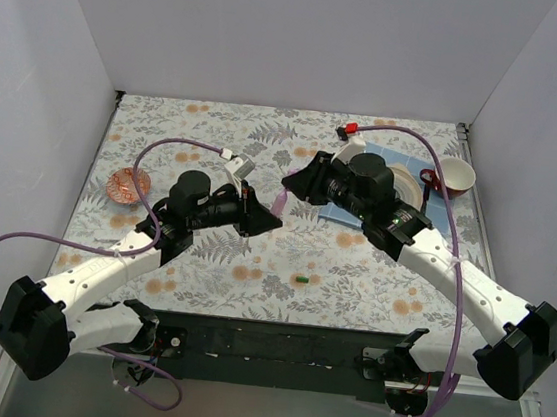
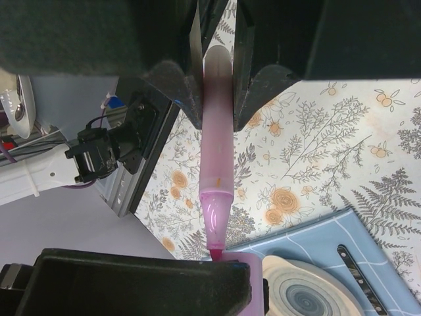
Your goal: Insert the pens into the pen caps
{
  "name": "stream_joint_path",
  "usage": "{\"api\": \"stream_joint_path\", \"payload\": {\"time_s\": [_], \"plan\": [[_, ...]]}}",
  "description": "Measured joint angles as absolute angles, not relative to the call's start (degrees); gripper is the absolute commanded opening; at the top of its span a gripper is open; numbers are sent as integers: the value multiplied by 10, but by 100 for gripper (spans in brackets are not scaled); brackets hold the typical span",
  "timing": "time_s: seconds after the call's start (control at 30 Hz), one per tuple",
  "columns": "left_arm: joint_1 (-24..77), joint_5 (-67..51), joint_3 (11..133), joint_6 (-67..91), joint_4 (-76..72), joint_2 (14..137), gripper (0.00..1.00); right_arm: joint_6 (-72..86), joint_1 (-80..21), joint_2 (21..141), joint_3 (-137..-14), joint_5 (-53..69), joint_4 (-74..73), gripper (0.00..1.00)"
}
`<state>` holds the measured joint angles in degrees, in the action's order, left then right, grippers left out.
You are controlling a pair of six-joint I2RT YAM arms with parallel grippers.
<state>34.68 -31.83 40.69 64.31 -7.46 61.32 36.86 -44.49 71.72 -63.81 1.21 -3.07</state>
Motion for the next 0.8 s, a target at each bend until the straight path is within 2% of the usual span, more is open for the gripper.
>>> {"api": "stream_joint_path", "payload": {"time_s": [0.33,0.8], "plan": [[347,-317,406,639,-68,613,0,376,-461,717,-630,-23,-21,1],[347,-317,405,631,-77,610,0,370,-473,717,-686,-60,-66,1]]}}
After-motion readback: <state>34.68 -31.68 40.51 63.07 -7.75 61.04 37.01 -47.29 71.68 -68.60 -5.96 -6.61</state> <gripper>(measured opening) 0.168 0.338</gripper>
